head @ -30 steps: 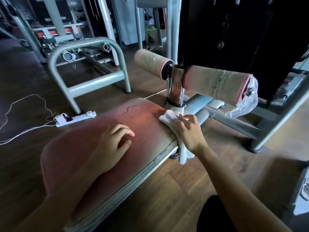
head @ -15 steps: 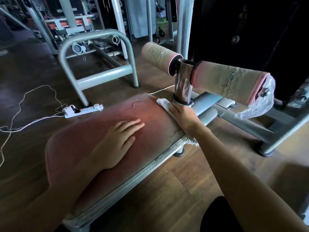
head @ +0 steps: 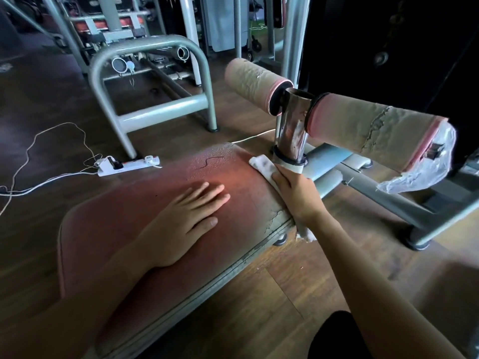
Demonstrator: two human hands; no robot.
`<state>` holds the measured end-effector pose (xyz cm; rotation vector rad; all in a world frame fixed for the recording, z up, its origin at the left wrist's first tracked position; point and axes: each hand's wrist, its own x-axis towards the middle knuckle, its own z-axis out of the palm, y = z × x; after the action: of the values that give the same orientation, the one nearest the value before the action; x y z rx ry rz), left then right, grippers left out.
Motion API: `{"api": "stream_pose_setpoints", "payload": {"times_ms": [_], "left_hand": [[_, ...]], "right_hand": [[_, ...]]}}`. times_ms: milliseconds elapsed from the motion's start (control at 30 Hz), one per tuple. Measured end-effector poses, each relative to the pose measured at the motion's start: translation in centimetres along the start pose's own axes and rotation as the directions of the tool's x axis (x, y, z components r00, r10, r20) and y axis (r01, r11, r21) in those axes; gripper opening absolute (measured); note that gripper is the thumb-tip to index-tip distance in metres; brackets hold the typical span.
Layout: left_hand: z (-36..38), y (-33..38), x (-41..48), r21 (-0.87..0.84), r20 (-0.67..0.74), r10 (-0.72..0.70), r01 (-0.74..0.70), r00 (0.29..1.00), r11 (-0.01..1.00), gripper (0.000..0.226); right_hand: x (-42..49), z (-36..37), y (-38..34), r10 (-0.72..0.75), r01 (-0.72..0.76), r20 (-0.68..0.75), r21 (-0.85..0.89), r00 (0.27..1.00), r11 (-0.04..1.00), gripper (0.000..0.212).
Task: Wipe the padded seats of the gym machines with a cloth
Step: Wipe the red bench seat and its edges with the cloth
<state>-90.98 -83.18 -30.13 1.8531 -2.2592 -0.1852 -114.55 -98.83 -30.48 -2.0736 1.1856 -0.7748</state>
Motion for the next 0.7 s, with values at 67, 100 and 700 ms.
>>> {"api": "stream_pose_setpoints", "payload": {"times_ms": [67, 100, 700], "left_hand": [[0.0, 0.0, 0.0, -0.007, -0.005, 0.005, -0.005, 1.0, 1.0, 0.055], [0.0, 0.0, 0.1, -0.01, -0.007, 0.006, -0.006, 1.0, 1.0, 0.054], [0.1, -0.1, 0.3, -0.004, -0.013, -0.006, 0.006, 1.0, 1.0, 0.056]], "right_hand": [[-1.6, -0.6, 0.5, -0.014, 0.013, -0.014, -0.043, 1.0, 0.999, 0.03], [-2.6, -0.9, 0.9, -0.014, 0.012, -0.024, -0.07, 1.0, 0.998, 0.032], [-0.8, 0.4, 1.2, 0.07, -0.086, -0.077, -0.242, 0.995, 0.966, 0.042]]}}
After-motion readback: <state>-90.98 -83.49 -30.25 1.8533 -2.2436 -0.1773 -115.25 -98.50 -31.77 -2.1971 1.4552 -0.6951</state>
